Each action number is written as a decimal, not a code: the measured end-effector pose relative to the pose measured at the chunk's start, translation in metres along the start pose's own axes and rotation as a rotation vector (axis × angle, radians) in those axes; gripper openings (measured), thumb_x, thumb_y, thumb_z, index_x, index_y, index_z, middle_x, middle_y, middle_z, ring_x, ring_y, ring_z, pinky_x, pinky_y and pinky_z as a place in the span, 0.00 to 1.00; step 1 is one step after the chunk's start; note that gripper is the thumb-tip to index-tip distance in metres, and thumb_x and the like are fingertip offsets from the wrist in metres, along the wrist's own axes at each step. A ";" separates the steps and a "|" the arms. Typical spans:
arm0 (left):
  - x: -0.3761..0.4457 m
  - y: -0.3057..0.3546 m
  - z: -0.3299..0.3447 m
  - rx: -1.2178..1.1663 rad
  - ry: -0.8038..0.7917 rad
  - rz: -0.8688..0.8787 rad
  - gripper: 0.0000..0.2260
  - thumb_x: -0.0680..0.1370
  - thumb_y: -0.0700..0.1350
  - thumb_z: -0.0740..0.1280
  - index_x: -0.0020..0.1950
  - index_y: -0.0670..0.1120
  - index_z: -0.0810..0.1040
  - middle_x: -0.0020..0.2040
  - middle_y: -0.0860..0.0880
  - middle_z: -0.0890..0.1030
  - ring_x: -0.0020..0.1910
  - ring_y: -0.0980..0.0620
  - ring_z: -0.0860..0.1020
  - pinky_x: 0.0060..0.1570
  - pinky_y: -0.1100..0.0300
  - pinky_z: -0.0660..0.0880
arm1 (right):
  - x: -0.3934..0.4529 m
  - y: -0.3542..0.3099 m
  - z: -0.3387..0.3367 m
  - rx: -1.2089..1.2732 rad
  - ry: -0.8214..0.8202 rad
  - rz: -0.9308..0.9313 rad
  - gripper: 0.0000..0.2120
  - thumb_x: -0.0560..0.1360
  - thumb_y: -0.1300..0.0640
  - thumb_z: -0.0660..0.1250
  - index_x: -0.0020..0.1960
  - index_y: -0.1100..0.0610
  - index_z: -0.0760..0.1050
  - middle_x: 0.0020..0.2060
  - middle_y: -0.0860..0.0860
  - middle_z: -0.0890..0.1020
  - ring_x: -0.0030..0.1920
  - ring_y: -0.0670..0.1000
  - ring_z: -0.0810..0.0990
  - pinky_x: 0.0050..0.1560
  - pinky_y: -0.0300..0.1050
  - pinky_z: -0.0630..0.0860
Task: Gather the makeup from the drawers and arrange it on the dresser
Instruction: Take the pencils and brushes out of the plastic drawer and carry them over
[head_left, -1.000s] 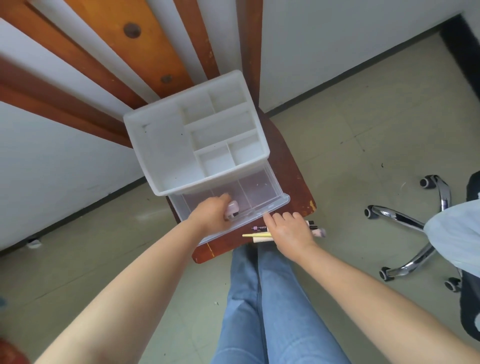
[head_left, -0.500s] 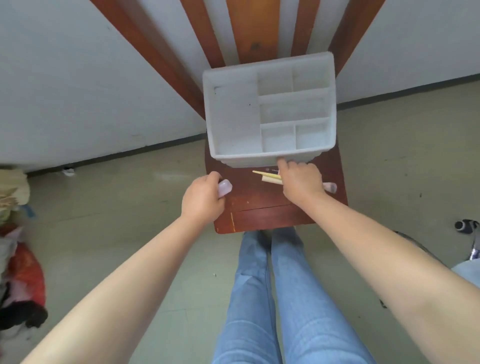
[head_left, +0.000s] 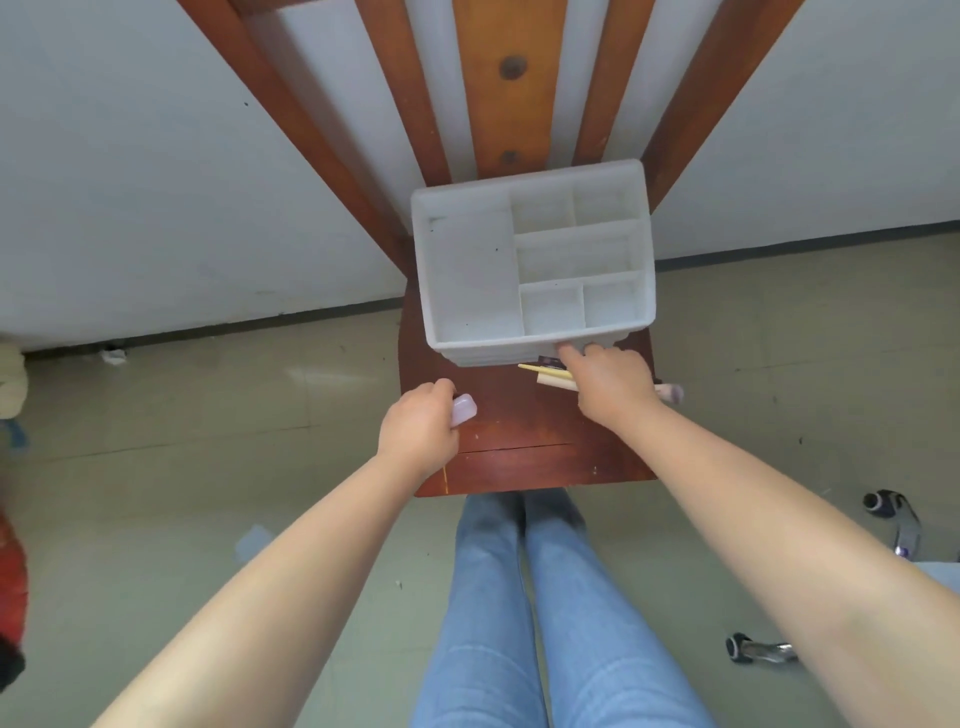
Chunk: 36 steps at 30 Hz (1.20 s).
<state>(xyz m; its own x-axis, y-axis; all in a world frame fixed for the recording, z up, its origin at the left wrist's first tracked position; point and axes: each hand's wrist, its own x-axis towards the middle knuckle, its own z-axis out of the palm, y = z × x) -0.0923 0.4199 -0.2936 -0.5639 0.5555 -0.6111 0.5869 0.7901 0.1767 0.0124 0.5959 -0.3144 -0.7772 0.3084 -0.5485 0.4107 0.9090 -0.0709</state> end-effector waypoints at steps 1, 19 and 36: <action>-0.001 0.003 -0.003 0.024 -0.012 0.007 0.11 0.74 0.36 0.59 0.55 0.39 0.70 0.52 0.42 0.75 0.51 0.41 0.74 0.40 0.56 0.65 | -0.004 -0.002 -0.002 0.017 -0.010 0.004 0.22 0.73 0.65 0.60 0.65 0.58 0.62 0.54 0.58 0.76 0.52 0.59 0.76 0.41 0.46 0.64; -0.111 0.227 -0.090 0.740 -0.056 0.921 0.12 0.76 0.38 0.58 0.59 0.40 0.67 0.55 0.44 0.76 0.53 0.42 0.77 0.40 0.57 0.69 | -0.287 0.018 -0.051 0.403 0.219 1.000 0.17 0.71 0.67 0.59 0.59 0.58 0.63 0.52 0.56 0.75 0.49 0.59 0.77 0.39 0.45 0.67; -0.681 0.251 0.159 1.102 -0.093 2.389 0.13 0.76 0.40 0.58 0.60 0.44 0.68 0.47 0.49 0.72 0.49 0.47 0.74 0.33 0.64 0.64 | -0.779 -0.322 0.100 0.654 0.410 2.447 0.16 0.73 0.61 0.61 0.61 0.57 0.66 0.53 0.57 0.76 0.52 0.59 0.77 0.40 0.44 0.68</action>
<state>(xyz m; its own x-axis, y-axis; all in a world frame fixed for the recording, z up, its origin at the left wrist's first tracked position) 0.5316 0.1982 0.0440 0.9740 -0.1643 -0.1558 -0.1628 -0.9864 0.0225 0.5338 0.0348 0.0525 0.9746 0.2175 0.0527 0.2201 -0.9742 -0.0490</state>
